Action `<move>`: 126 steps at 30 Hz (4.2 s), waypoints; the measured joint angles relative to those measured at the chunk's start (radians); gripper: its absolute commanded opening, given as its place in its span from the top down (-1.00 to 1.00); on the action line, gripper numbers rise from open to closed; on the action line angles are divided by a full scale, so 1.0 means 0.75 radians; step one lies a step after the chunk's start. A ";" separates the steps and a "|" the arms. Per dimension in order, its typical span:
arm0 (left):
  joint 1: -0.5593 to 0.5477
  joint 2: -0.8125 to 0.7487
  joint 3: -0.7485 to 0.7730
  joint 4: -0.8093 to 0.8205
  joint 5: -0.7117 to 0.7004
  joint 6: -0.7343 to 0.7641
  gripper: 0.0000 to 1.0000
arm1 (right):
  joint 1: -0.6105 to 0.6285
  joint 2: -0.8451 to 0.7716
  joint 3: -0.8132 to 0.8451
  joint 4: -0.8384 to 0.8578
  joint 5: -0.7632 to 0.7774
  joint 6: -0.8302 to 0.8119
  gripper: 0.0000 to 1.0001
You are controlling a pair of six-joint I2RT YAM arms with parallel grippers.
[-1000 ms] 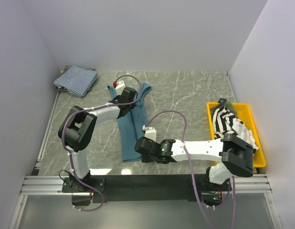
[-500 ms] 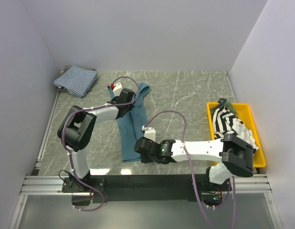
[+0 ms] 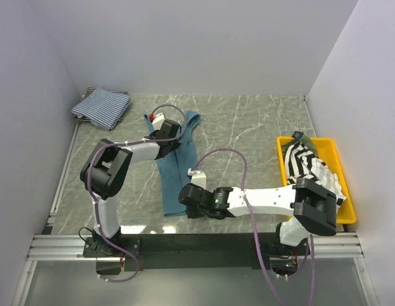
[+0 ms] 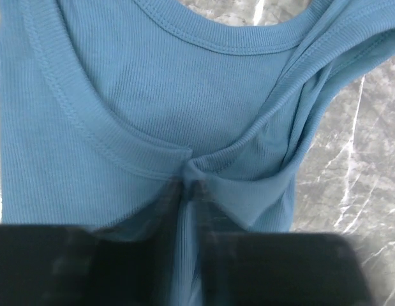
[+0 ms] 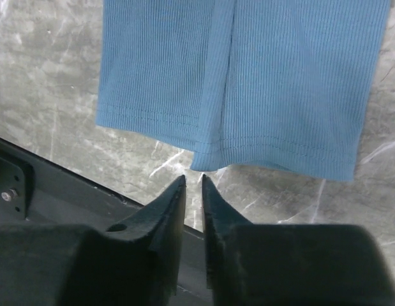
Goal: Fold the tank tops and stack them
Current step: Fold the tank top
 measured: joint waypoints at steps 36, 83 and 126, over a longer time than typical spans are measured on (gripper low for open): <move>-0.327 -1.268 -1.075 -0.409 0.321 -0.654 0.06 | -0.419 -0.482 -0.666 0.434 -0.337 0.006 -0.11; -0.483 -1.244 -1.033 -0.644 0.528 -0.704 0.99 | -0.254 -0.291 -0.472 0.244 -0.237 -0.017 0.90; 0.184 -0.505 -0.176 -0.614 0.535 -0.133 0.99 | -0.664 0.269 0.428 -0.074 -0.142 -0.411 0.95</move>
